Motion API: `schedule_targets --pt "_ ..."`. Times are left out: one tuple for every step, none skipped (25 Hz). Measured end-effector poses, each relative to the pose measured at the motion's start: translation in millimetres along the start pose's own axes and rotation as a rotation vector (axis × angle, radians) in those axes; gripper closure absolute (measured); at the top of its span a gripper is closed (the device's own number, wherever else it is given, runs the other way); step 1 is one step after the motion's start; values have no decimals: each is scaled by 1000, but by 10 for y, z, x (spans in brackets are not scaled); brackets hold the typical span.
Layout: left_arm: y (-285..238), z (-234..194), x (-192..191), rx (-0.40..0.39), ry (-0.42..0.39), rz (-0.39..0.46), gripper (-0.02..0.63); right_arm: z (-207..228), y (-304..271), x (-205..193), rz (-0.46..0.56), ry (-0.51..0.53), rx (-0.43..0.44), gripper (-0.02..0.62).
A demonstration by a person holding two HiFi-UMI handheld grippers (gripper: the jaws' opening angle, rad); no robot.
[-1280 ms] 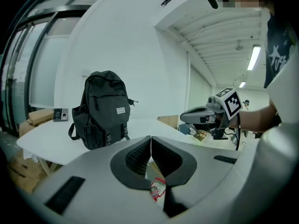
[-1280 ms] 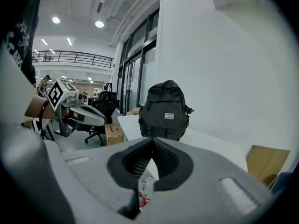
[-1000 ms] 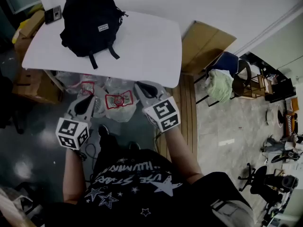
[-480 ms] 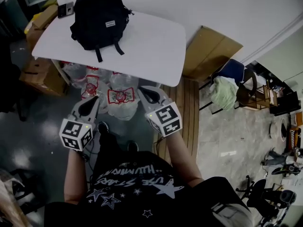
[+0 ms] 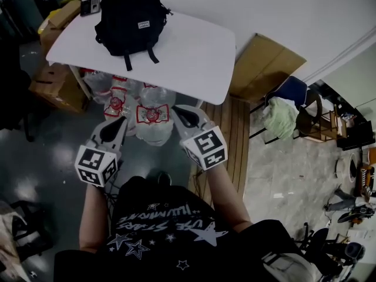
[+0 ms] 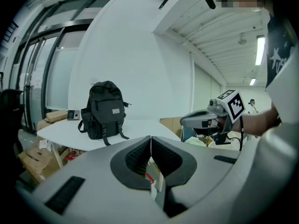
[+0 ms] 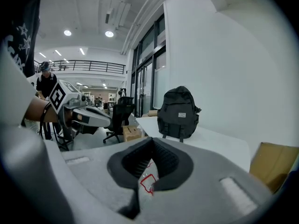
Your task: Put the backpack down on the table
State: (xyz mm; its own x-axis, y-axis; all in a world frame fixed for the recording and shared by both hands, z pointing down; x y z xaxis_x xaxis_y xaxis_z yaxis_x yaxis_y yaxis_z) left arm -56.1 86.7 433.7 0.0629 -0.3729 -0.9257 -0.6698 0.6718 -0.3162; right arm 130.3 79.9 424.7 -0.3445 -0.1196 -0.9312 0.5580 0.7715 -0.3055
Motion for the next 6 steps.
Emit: schedule_targets --pt "10 -5 13 -2 -2 5 597 -7 3 16 2 -1 -5 595" --pt "24 -14 29 -4 -4 11 597 -17 5 31 4 -3 -10 595" --pt "41 -26 48 -6 -4 18 597 -30 3 46 5 -5 -15 595" --pt "60 -39 71 -8 -4 26 597 -45 0 61 5 -7 -19 595" --pt "78 -53 94 -11 -2 34 597 -62 -4 76 6 -10 -23 595" --pt "97 -66 118 -15 0 42 597 -80 -7 91 6 -12 -27 595"
Point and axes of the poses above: the fingertips, and each gripper's own axes: y backward along the fingers, z to its right, x out of its top, the point moved 4 cm from there along y, backward along the fingers, and after that the axes turned 8 degrees about y, right-handed, at the moved point
